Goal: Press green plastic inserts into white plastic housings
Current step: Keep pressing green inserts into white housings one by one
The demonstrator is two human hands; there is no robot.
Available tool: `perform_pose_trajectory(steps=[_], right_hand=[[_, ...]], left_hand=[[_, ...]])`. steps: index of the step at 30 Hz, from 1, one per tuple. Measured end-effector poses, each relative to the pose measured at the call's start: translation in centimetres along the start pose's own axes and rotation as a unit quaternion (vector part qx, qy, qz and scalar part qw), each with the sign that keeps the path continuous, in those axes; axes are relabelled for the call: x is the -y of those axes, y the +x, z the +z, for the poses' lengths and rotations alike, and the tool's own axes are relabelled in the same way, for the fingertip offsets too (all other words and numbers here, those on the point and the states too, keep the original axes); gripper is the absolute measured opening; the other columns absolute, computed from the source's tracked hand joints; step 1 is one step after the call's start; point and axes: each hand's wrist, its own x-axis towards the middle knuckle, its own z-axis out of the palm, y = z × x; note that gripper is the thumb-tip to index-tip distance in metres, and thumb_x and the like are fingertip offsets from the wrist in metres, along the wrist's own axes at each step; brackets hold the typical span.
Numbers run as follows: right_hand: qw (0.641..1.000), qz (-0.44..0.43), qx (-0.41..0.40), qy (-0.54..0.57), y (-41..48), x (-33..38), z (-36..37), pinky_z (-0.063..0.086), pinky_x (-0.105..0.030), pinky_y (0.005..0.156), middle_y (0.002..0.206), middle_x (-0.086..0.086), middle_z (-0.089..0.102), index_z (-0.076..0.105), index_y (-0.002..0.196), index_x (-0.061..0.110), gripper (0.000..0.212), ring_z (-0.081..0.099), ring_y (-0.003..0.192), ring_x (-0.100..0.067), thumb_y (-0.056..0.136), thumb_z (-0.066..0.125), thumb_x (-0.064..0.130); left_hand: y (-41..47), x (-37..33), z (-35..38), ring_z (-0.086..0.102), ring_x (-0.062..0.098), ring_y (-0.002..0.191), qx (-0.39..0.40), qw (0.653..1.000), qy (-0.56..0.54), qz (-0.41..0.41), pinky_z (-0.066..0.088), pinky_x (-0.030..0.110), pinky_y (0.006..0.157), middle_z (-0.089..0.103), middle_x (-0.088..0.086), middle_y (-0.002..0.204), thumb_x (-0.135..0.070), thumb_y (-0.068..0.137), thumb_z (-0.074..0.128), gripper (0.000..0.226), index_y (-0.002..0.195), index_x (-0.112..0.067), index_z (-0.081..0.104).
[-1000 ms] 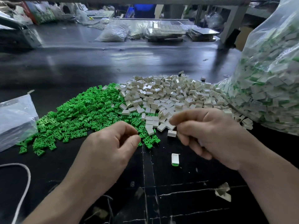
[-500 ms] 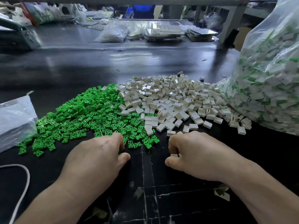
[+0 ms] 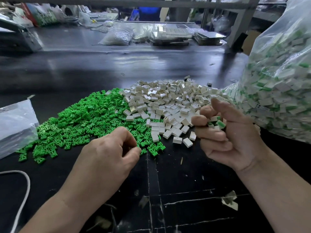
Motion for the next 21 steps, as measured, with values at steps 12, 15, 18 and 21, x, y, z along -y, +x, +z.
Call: perform_pose_trajectory(steps=[12,15,18,21], right_hand=[[0.537,-0.051,-0.232,-0.81,0.3,-2.6,0.6,0.054,-0.027,0.079,0.091,0.01,0.071,0.069,0.119,0.031,0.034,0.065,0.085,-0.007,0.089,0.069,0.047],[0.477,-0.042,-0.212,-0.852,0.8,-3.5,1.1,0.053,-0.034,0.083,0.099,0.005,0.071,0.065,0.122,0.033,0.031,0.065,0.097,-0.019,0.094,0.061,0.046],[0.437,-0.049,-0.204,-0.874,1.1,-3.6,1.2,0.052,-0.035,0.08,0.097,0.005,0.069,0.066,0.112,0.03,0.022,0.063,0.096,-0.02,0.096,0.057,0.042],[0.444,-0.054,-0.195,-0.873,1.0,-3.5,0.7,0.051,-0.032,0.077,0.088,0.008,0.066,0.066,0.101,0.028,0.016,0.062,0.088,-0.016,0.097,0.058,0.041]], left_hand=[[-0.2,-0.6,0.5,0.061,-0.008,0.077,-0.012,0.997,-0.07,0.038,0.05,0.014,0.066,0.063,-0.023,0.068,-0.033,0.083,0.065,0.012,0.094,-0.035,0.07],[-0.3,-0.8,0.5,0.061,-0.008,0.078,-0.01,0.996,-0.077,0.042,0.05,0.014,0.07,0.062,-0.025,0.069,-0.033,0.082,0.064,0.011,0.091,-0.036,0.069],[-0.3,-0.8,0.8,0.062,-0.006,0.076,-0.016,0.995,-0.089,0.037,0.05,0.018,0.07,0.064,-0.024,0.071,-0.033,0.081,0.065,0.008,0.088,-0.036,0.069],[-0.4,-0.9,0.9,0.064,-0.003,0.074,-0.017,0.992,-0.12,0.033,0.05,0.019,0.066,0.065,-0.025,0.081,-0.036,0.081,0.065,0.005,0.086,-0.036,0.067]])
